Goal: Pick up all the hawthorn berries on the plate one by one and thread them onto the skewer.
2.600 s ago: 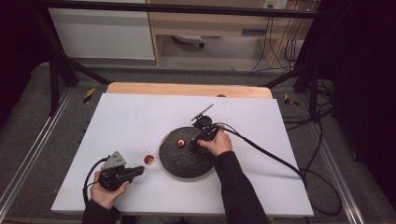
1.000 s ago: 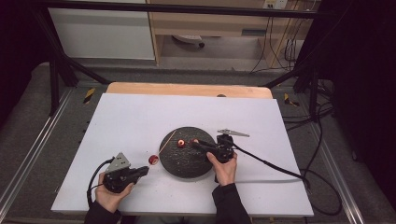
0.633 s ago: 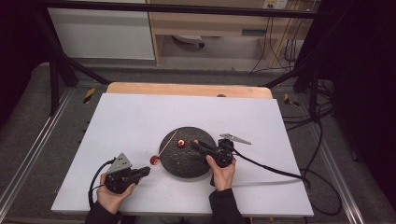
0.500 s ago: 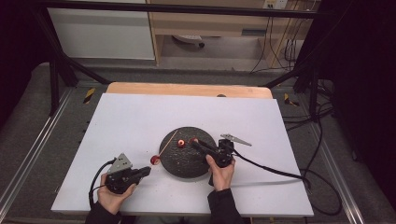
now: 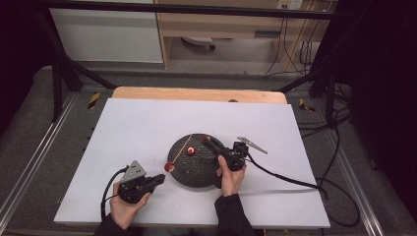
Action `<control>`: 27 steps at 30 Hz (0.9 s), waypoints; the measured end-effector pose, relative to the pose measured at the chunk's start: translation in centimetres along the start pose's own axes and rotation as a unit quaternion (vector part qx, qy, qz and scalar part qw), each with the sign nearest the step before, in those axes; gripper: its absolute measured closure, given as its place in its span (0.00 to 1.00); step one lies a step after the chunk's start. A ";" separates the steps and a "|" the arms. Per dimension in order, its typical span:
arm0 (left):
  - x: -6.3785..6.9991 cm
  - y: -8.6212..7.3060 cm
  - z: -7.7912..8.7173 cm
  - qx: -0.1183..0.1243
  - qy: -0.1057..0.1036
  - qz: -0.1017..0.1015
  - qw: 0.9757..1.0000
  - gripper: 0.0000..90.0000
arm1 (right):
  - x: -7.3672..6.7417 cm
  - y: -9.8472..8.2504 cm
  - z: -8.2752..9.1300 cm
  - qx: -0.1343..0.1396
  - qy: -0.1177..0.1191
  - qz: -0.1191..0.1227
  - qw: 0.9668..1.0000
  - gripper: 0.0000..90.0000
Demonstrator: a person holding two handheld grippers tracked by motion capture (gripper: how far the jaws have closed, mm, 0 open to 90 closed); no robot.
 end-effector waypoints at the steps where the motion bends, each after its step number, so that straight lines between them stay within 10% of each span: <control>1: 0.1 0.0 -0.1 -0.001 0.000 0.000 1.000 0.98 | 0.0 0.2 0.0 0.004 0.002 -0.002 1.000 0.68; 27: 3.6 1.4 -2.4 0.001 -0.012 0.005 1.000 0.98 | 0.1 3.0 0.0 0.106 0.005 -0.039 0.994 0.68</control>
Point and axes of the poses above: each handheld gripper's, and its own axes: z roughly backward along the jaws, y roughly out of its top, x roughly to its right, the point moved 5 cm from there along -z, roughly forward along the jaws, and after that the axes turned 10 degrees about z, right-handed, at the moved point
